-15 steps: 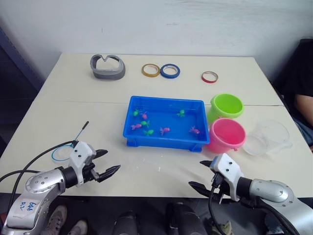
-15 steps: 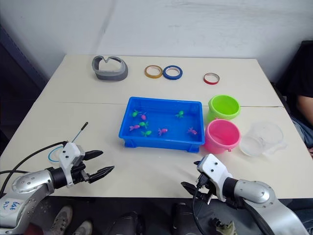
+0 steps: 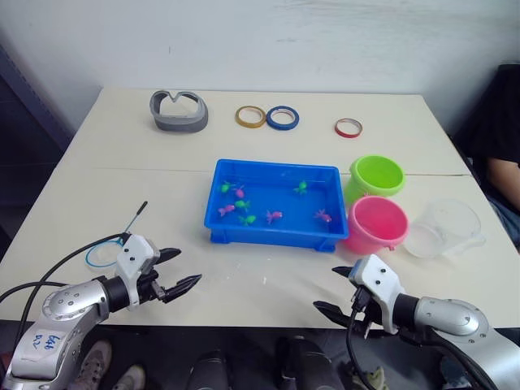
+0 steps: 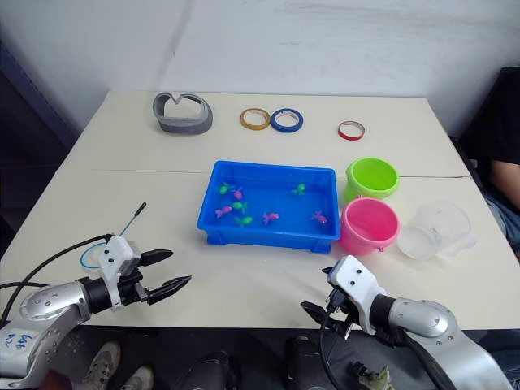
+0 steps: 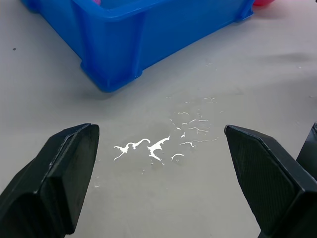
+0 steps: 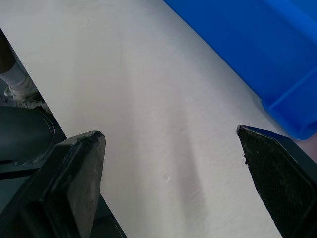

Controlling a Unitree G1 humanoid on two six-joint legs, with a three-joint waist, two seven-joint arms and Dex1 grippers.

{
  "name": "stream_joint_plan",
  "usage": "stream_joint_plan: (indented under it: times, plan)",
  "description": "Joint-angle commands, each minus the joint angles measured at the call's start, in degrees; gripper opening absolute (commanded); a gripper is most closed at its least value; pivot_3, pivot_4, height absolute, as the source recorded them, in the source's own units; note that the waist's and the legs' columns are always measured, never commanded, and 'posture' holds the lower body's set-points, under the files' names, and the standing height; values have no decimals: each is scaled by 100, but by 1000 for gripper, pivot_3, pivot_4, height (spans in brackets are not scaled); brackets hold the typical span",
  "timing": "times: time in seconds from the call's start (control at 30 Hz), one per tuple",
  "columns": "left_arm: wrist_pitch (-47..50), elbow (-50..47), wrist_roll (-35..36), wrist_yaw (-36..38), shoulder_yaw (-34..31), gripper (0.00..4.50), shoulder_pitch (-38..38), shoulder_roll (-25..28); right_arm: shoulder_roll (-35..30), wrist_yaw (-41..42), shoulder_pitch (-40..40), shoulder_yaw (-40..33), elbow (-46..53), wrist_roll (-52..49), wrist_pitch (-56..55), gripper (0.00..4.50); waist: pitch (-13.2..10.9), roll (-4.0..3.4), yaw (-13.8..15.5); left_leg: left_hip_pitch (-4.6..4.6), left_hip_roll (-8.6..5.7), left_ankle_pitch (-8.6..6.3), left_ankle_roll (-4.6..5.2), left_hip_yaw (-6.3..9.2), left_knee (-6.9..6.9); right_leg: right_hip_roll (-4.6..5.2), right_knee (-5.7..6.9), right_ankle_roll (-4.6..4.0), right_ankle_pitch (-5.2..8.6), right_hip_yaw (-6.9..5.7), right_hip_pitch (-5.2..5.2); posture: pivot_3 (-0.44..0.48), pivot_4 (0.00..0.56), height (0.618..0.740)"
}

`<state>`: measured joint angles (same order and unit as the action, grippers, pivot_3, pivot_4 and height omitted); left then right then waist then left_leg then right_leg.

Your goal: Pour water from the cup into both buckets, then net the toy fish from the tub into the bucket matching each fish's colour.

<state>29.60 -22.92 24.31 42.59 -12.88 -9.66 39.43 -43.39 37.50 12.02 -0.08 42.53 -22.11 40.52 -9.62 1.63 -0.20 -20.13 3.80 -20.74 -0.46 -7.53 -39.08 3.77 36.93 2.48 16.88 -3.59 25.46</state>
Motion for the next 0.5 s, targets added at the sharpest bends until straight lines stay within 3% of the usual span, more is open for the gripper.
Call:
stream_joint_plan:
  times: [0.03, 0.27, 0.4, 0.5]
  plan:
    - [-95, -39, -34, 3, -159, 4418, -8, 98, -18, 15, -18, -87, 133, -58, -20, 4500, 0, 0, 0, 0, 0, 0, 0, 0, 0, 0, 0, 0, 0, 0, 0, 0, 150, 727]
    - [-38, 1168, -133, 592, -251, 4418, 731, 999, 32, -134, 238, -849, 189, -274, 237, 4500, -1, -2, 27, 0, 1, 1, 0, 5, 0, -3, 3, -4, 2, -8, 0, 0, 150, 727]
    - [-108, 2015, -146, 1211, 32, 4418, 2003, 1554, 28, -128, 763, -1948, 234, -478, 546, 4500, -1, -2, 59, -8, -5, 4, 1, 11, 0, 1, -1, -5, 0, -16, 0, 0, 150, 727]
    - [266, 2323, 70, 1559, 297, 4418, 2922, 1580, 42, -106, 1086, -2549, 234, -576, 737, 4500, -1, -1, 97, -11, -5, 5, -6, 5, 0, -4, -8, -4, -1, -17, 1, 0, 150, 727]
